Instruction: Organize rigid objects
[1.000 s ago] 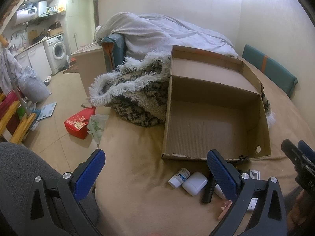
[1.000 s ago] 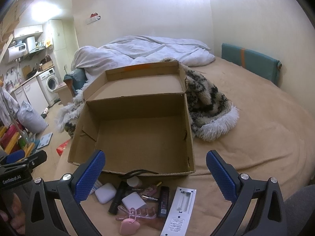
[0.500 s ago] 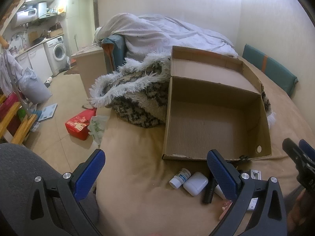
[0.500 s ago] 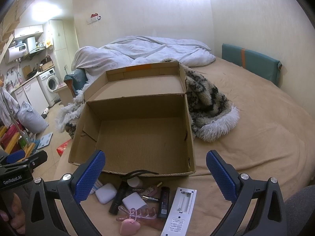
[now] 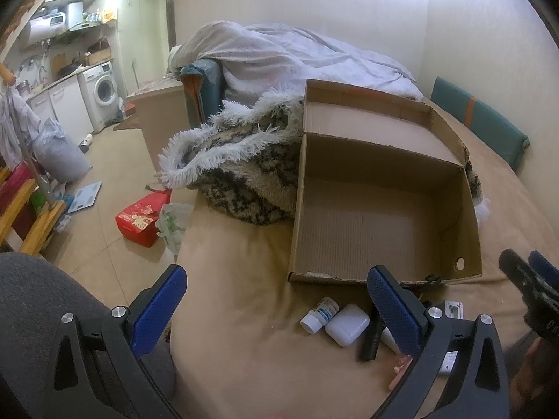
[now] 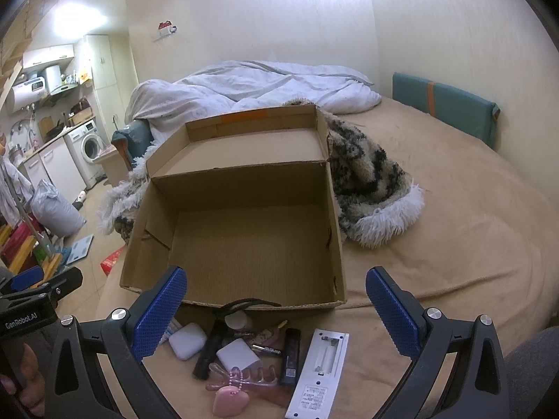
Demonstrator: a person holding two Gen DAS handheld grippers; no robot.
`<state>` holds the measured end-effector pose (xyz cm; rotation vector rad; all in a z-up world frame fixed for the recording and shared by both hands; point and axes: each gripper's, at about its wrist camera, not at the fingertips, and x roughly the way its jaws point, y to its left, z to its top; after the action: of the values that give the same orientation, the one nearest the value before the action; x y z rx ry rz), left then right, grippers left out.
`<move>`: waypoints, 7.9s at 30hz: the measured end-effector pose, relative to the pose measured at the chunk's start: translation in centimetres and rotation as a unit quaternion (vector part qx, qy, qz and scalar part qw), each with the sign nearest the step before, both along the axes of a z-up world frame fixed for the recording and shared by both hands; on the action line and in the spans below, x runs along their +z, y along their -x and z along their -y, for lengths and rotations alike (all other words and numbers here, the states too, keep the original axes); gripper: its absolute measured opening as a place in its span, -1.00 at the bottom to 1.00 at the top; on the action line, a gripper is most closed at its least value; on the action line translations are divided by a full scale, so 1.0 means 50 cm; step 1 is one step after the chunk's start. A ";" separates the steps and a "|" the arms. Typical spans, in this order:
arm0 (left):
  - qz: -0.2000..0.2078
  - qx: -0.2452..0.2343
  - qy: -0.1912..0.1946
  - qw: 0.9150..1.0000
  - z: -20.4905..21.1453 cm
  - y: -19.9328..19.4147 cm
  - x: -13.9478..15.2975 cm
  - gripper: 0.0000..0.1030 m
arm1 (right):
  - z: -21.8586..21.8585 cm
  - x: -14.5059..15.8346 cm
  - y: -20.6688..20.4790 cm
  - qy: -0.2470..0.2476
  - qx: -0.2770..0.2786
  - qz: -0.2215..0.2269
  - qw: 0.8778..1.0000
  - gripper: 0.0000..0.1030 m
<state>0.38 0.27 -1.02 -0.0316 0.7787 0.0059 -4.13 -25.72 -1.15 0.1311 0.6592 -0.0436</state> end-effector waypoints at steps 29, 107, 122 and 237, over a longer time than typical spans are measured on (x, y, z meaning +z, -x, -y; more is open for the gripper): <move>-0.299 -0.063 -0.020 0.952 0.042 -0.182 -0.203 0.42 | 0.131 -0.155 -0.096 -0.166 0.000 -0.289 0.943 1.00; -0.185 -0.048 0.062 0.980 0.082 -0.142 -0.020 -0.54 | 0.010 0.016 -0.136 -0.105 0.090 -0.188 0.972 -0.12; -0.154 -0.064 0.024 0.986 0.138 -0.261 -0.062 -0.54 | 0.006 -0.022 -0.292 -0.100 0.123 -0.177 0.971 -0.12; -0.228 -0.022 0.042 0.972 0.035 -0.112 -0.174 0.31 | 0.037 -0.096 -0.128 -0.099 0.060 -0.171 0.978 1.00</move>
<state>6.00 -1.46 -9.73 -0.0958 1.2403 -0.0635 2.29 -27.58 -5.95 0.2789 1.0152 0.1192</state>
